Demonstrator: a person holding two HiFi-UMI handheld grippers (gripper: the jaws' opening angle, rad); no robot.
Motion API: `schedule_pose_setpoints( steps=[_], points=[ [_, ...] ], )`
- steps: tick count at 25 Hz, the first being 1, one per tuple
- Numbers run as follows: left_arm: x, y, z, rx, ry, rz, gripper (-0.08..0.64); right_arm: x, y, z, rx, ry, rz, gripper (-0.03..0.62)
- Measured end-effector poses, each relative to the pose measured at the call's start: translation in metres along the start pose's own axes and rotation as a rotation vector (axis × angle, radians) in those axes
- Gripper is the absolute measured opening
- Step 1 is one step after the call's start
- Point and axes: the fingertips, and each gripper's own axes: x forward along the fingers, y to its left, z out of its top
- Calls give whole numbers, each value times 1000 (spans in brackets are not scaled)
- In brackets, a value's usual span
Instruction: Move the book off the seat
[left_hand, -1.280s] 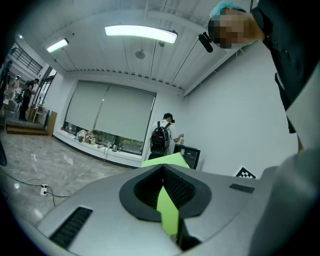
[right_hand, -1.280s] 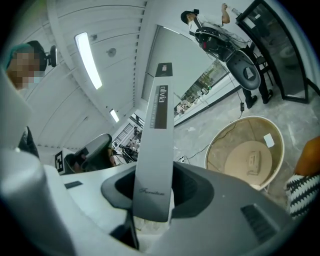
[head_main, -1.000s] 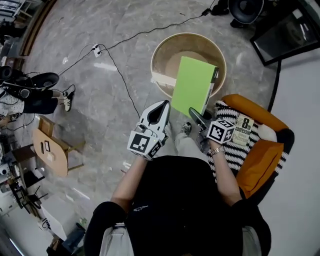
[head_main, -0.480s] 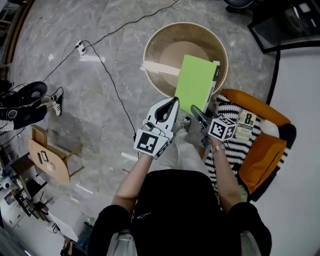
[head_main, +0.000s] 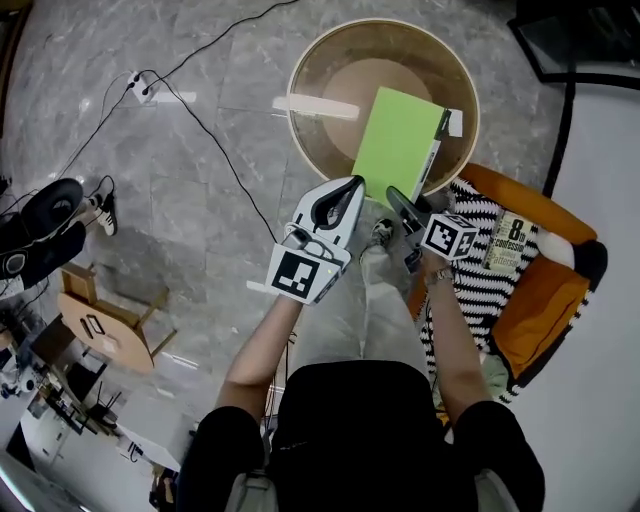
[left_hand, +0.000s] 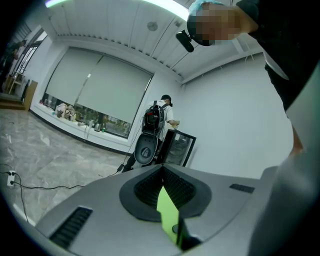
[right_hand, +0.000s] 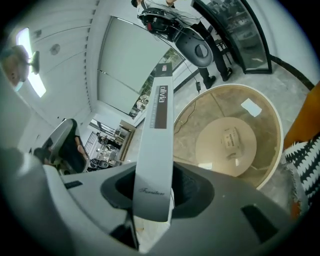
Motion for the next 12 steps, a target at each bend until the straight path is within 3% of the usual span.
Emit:
schedule_pose_setpoints(
  steps=[12],
  points=[
    [28,96,-46,-52,9,56,11,99,-58,-10,46,58,-43,156]
  ],
)
